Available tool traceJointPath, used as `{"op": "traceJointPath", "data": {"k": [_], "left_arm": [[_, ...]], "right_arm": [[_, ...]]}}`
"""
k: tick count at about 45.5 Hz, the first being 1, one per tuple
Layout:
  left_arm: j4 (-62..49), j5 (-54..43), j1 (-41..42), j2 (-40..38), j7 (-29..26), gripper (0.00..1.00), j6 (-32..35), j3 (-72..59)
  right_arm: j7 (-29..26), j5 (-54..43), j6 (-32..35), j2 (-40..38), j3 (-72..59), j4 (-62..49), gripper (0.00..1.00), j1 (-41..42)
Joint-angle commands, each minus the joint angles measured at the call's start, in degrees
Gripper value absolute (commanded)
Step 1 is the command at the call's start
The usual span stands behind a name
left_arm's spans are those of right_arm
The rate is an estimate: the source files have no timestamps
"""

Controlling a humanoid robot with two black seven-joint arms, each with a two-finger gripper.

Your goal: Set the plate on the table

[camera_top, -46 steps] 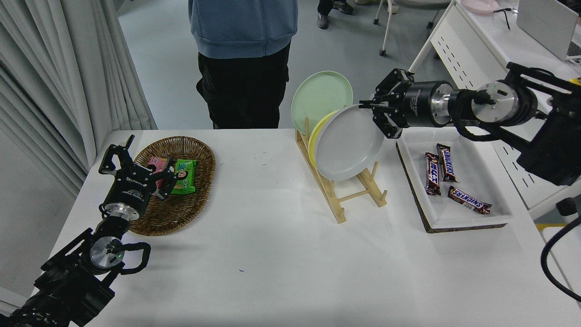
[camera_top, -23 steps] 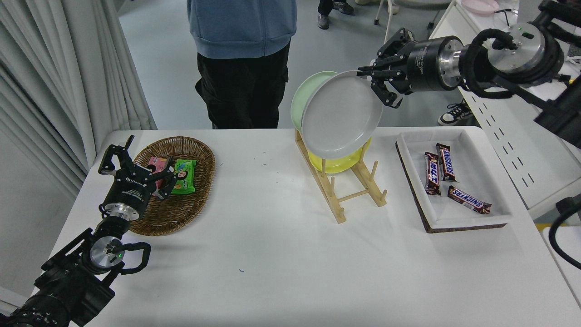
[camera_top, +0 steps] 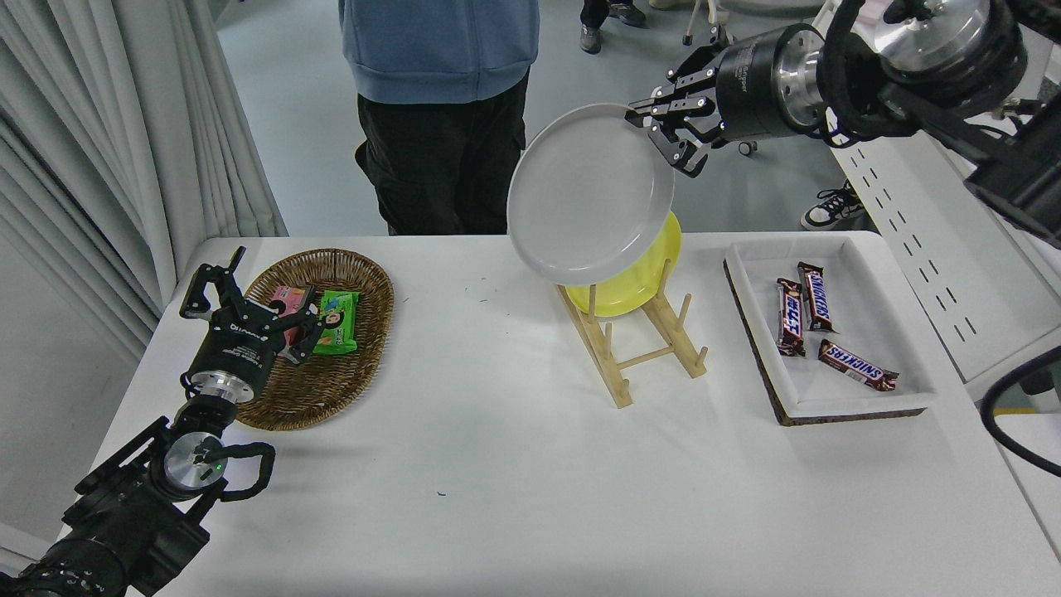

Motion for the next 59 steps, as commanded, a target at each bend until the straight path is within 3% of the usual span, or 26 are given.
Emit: {"op": "traceJointPath", "data": {"k": [1, 4, 21, 37, 59], "left_arm": [[-0.08, 0.00, 0.00, 0.00, -0.01, 1.00, 0.00, -0.04], [0.01, 0.00, 0.00, 0.00, -0.01, 1.00, 0.00, 0.05], [0.01, 0.00, 0.00, 0.00, -0.01, 1.00, 0.00, 0.05], [-0.08, 0.00, 0.00, 0.00, 0.08, 1.00, 0.00, 0.05], [0.01, 0.00, 0.00, 0.00, -0.01, 1.00, 0.00, -0.04]], "right_arm": [[0.09, 1.60, -8.56, 2.34, 1.13, 1.40, 0.00, -1.08], [0.18, 2.30, -13.58, 3.92, 2.00, 1.31, 0.00, -1.70], [0.18, 3.27, -13.58, 6.92, 4.38, 2.81, 0.00, -7.67], [0.36, 4.41, -13.58, 11.92, 17.12, 0.08, 0.00, -24.02], [1.06, 1.86, -13.58, 16.94, 12.83, -11.08, 0.00, -31.76]]}}
